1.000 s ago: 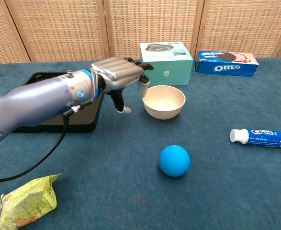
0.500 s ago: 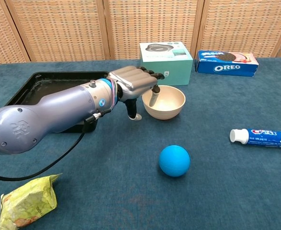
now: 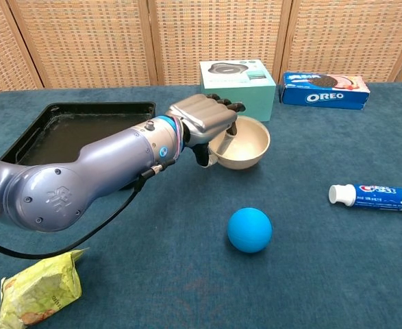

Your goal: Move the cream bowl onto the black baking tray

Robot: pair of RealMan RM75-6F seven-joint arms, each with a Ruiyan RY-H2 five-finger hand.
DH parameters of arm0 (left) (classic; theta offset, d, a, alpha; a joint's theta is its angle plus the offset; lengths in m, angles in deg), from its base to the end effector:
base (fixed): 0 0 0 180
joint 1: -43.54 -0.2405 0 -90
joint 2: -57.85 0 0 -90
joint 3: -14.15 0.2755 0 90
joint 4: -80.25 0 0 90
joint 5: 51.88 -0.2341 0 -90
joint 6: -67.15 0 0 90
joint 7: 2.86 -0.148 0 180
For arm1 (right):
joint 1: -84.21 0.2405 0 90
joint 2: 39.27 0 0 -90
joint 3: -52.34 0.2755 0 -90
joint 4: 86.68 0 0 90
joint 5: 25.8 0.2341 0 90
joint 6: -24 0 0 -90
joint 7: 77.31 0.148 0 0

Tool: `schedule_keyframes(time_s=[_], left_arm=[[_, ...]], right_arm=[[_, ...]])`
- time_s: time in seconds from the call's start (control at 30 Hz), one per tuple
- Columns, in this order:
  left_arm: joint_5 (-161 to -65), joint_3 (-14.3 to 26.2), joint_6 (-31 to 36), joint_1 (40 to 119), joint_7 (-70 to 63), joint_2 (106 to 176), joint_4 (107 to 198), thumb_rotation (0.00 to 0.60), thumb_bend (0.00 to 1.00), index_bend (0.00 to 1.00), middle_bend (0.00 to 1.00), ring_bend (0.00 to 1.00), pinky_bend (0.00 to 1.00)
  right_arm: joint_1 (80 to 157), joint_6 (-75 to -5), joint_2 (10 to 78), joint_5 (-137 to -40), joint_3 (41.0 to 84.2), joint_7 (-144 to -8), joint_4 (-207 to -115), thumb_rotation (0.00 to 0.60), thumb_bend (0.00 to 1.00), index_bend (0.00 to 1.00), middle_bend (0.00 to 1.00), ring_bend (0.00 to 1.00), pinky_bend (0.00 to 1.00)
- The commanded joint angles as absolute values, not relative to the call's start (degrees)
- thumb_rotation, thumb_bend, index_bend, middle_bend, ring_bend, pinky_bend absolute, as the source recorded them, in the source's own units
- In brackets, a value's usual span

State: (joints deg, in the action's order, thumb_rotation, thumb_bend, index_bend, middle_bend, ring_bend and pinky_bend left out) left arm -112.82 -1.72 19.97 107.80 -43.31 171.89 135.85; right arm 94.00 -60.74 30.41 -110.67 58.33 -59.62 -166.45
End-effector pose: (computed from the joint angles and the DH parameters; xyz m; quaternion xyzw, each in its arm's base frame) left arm -0.0213 0.4094 -0.1592 -0.8311 -0.1589 -0.3247 0.4226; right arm -0.3550 -0.2350 0.1452 0.5497 -0.4073 0.4815 0.5478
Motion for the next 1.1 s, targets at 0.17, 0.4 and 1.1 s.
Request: schedule_keyframes(time_s=[0.17,0.4,1.1], left_arm=[[-114.66,-0.34,17.09,106.04,-41.99,170.5,136.41,0.6,0.44,0.65,0.0,0.0,0.0],[-117.45,1.36,11.84,101.63,-40.01,164.03,142.95,0.6,0.44,0.65,0.0,0.0,0.0],[-118.13,7.71,9.75,87.04,-25.33,149.76,143.33,0.6,0.44,0.64,0.0,0.0,0.0]], right_arm=[[93.92,-60.81,30.36,-111.25,58.28,-59.75,-166.74,0.6,0.26,0.08,0.0,0.0,0.0],[93.68,-61.49,30.15,-111.92,58.35,-60.07,-167.39,0.6,0.26,0.09,0.0,0.0,0.0],[93.77,-61.22,30.68,-113.85,57.45,-63.78,-169.21,0.6,0.26,0.09,0.0,0.0,0.0]])
